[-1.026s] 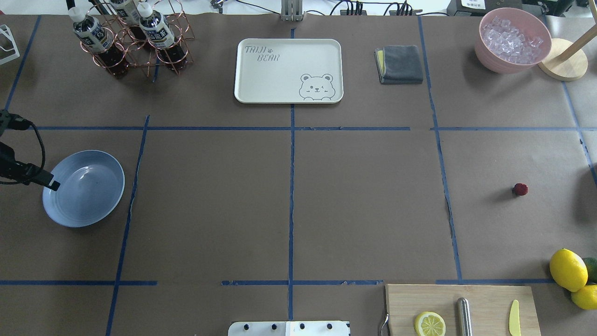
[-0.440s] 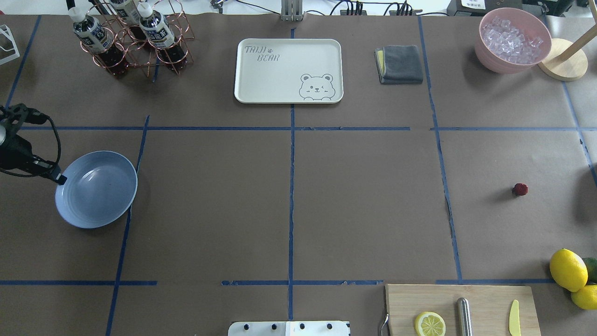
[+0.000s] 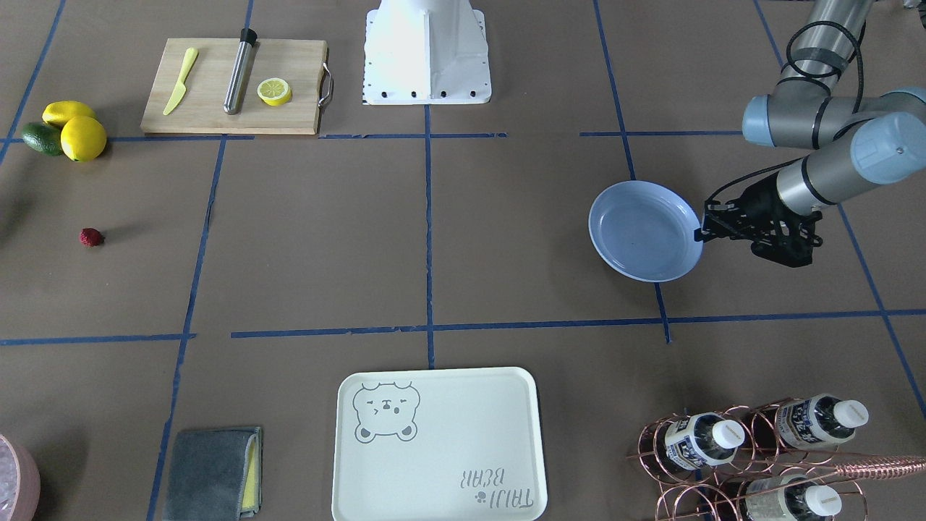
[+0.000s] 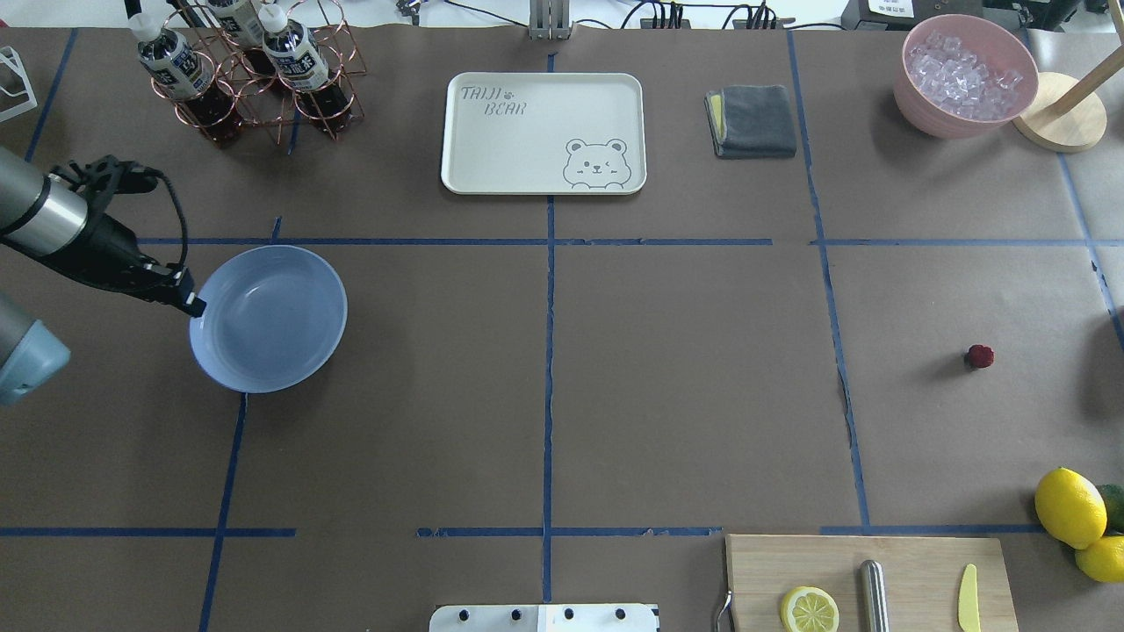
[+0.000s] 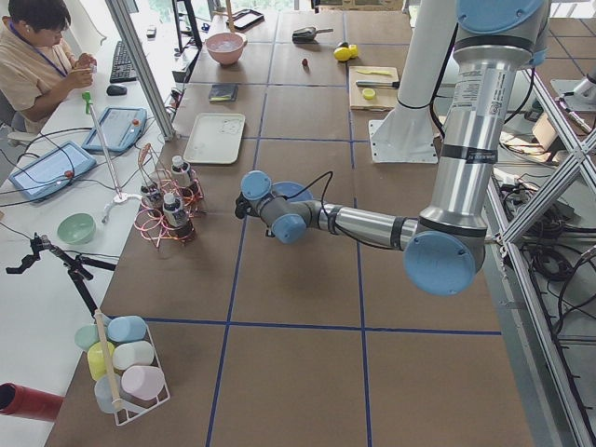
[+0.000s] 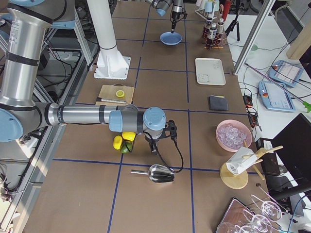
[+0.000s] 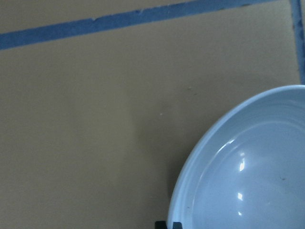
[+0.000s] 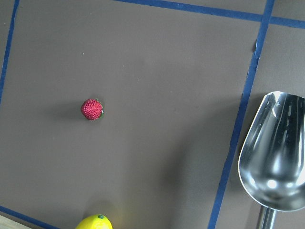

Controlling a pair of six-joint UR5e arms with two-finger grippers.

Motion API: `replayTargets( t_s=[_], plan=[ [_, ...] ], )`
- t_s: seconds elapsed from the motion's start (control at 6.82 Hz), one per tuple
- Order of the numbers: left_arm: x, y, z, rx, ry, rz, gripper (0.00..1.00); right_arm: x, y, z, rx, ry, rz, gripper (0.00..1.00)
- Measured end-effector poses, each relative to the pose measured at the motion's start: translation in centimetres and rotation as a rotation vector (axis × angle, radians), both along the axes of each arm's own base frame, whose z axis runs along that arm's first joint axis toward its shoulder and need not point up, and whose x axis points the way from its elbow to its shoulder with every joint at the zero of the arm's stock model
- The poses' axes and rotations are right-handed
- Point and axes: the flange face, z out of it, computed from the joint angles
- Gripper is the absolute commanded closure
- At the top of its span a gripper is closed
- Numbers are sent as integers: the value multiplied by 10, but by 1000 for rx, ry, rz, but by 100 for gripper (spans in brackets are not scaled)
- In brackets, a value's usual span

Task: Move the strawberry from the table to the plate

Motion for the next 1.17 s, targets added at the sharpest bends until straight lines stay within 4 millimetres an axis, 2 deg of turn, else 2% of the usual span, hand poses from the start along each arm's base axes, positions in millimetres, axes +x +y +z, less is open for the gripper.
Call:
replayTargets(
  t_s=[0.15,0.29,0.44,0.59,0.73,0.88,1.17],
  plan=[
    [44,7,-54,-60,35,-3,100,0,0,0,1,0,0,0],
    [97,23,-100,-105,48,-4,100,0,0,0,2,0,0,0],
    [154,49,-142,-131,54,-5,100,0,0,0,2,0,0,0],
    [197,75,-170,-142,59,-3,100,0,0,0,1,0,0,0],
    [221,87,-184,-147,58,-13,100,0,0,0,-1,0,0,0],
    [233,90,-187,-148,51,-23,100,0,1,1,-2,0,0,0],
    [245,89,-191,-139,41,-44,100,0,1,1,-4,0,0,0]
  ],
)
